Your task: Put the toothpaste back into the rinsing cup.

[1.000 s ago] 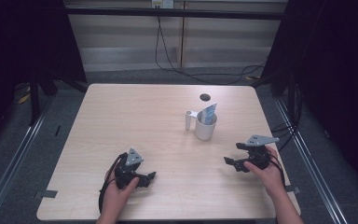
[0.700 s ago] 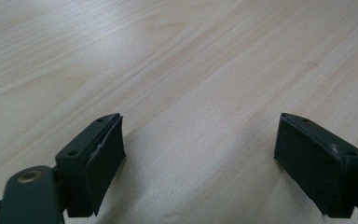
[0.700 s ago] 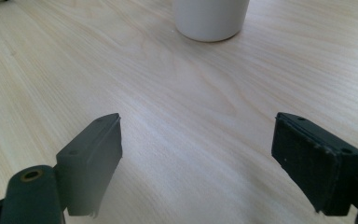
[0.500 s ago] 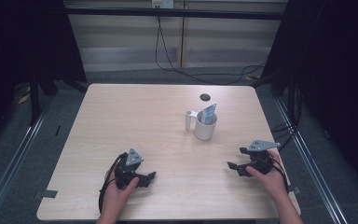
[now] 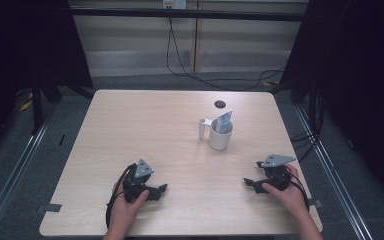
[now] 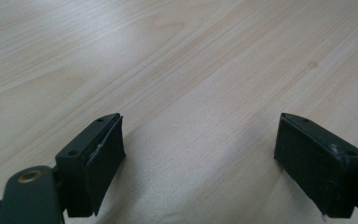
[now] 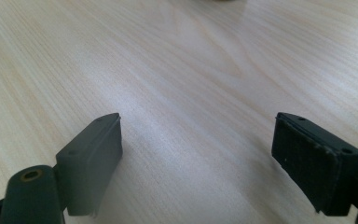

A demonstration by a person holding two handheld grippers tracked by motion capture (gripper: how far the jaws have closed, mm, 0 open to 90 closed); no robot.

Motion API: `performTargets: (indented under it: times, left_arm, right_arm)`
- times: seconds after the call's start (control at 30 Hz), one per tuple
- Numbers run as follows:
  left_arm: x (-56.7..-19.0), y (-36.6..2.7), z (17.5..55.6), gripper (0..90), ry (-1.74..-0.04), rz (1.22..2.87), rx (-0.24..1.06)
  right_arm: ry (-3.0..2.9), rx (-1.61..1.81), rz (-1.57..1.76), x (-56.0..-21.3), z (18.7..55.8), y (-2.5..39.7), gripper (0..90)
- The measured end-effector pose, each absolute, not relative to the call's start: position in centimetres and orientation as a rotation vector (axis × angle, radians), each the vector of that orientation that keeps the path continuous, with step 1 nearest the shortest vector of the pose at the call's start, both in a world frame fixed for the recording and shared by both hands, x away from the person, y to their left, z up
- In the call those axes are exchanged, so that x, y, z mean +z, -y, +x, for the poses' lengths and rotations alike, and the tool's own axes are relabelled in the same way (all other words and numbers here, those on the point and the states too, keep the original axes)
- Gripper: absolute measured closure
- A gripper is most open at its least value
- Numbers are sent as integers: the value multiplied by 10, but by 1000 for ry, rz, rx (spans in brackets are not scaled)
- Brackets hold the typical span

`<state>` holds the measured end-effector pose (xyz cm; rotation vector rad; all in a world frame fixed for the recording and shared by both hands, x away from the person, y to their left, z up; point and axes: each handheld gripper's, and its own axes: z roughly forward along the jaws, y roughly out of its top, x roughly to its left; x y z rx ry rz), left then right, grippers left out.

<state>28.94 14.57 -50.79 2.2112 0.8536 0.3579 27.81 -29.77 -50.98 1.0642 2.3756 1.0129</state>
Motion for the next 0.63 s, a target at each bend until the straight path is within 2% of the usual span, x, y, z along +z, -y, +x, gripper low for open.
performTargets:
  times: [0.63]
  left_arm:
    - [-508, -145, 289, 155, -859, 2206, 357]
  right_arm:
    - [-2392, 1045, 1107, -512, 278, 301, 157]
